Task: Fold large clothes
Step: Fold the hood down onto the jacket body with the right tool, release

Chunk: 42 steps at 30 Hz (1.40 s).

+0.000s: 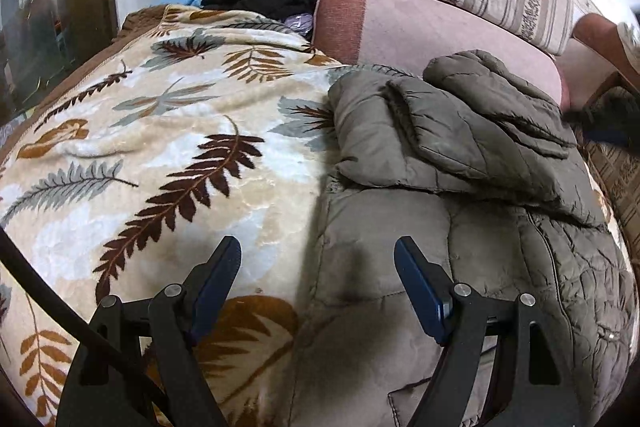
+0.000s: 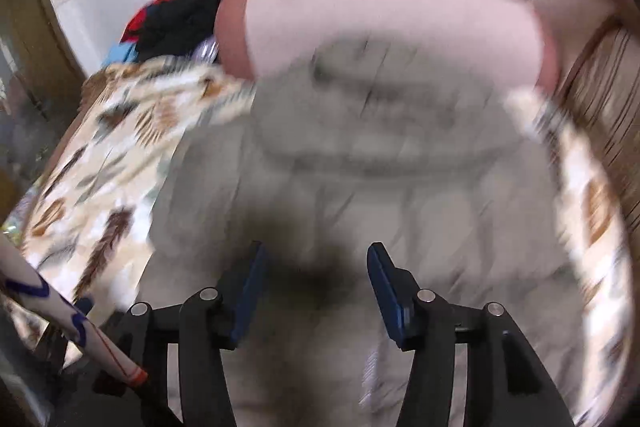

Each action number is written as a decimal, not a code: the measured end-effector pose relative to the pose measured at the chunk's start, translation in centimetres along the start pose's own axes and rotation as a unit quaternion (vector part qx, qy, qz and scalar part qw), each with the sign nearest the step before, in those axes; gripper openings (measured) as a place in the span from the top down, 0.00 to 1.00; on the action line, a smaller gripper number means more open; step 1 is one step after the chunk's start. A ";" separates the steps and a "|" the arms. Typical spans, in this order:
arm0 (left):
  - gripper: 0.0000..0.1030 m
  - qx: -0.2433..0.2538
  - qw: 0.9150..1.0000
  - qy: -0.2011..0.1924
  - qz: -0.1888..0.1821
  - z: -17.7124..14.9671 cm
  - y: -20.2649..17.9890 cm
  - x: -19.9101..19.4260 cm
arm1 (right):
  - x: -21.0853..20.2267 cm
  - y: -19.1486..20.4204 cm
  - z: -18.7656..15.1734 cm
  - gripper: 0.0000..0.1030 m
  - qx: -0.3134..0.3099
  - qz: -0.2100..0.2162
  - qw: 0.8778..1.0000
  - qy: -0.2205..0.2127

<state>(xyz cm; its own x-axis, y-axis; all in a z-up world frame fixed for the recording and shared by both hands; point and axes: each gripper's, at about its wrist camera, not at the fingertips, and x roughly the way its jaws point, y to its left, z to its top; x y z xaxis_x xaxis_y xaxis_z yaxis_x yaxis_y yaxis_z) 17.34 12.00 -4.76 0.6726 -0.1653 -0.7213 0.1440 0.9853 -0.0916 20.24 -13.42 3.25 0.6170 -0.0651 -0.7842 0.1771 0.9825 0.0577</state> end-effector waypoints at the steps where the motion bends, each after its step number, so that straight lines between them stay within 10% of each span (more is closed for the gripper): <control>1: 0.24 0.004 1.000 0.000 0.001 0.0 -0.2 0.1 | 0.3 -0.4 0.9 0.45 0.006 -0.006 1.000 -0.006; 6: 0.24 0.005 1.000 0.015 0.000 -0.1 -0.2 1.0 | 5.3 -3.0 4.5 0.45 0.056 -0.064 0.996 0.002; 10: 0.24 -0.002 0.999 0.032 -0.009 -0.1 -0.2 2.0 | 11.3 -3.5 1.4 0.44 0.090 0.013 0.988 0.123; 13: 0.24 0.004 0.999 0.039 -0.012 -0.3 -0.5 2.4 | 11.5 -1.7 -0.2 0.45 0.020 -0.012 0.994 0.108; 27: 0.24 0.017 1.000 0.008 0.006 -0.9 -1.1 0.6 | -5.5 -4.5 -6.7 0.38 0.015 0.017 1.000 -0.020; 37: 0.24 0.006 0.998 -0.058 0.037 -3.4 -2.5 -5.4 | -12.7 -9.4 -14.6 0.29 -0.033 -0.112 0.991 -0.065; 42: 0.22 0.019 0.996 -0.064 0.054 -6.6 -4.2 -9.0 | -13.6 -10.0 -15.9 0.27 -0.032 -0.109 0.990 -0.079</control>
<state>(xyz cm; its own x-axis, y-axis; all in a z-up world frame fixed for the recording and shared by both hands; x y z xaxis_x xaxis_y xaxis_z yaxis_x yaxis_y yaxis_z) 5.87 9.63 -2.39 0.7725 -0.0652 -0.6317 0.0918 0.9957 0.0096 -2.10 -19.55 3.54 0.6827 -0.2977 -0.6673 0.2733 0.9510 -0.1447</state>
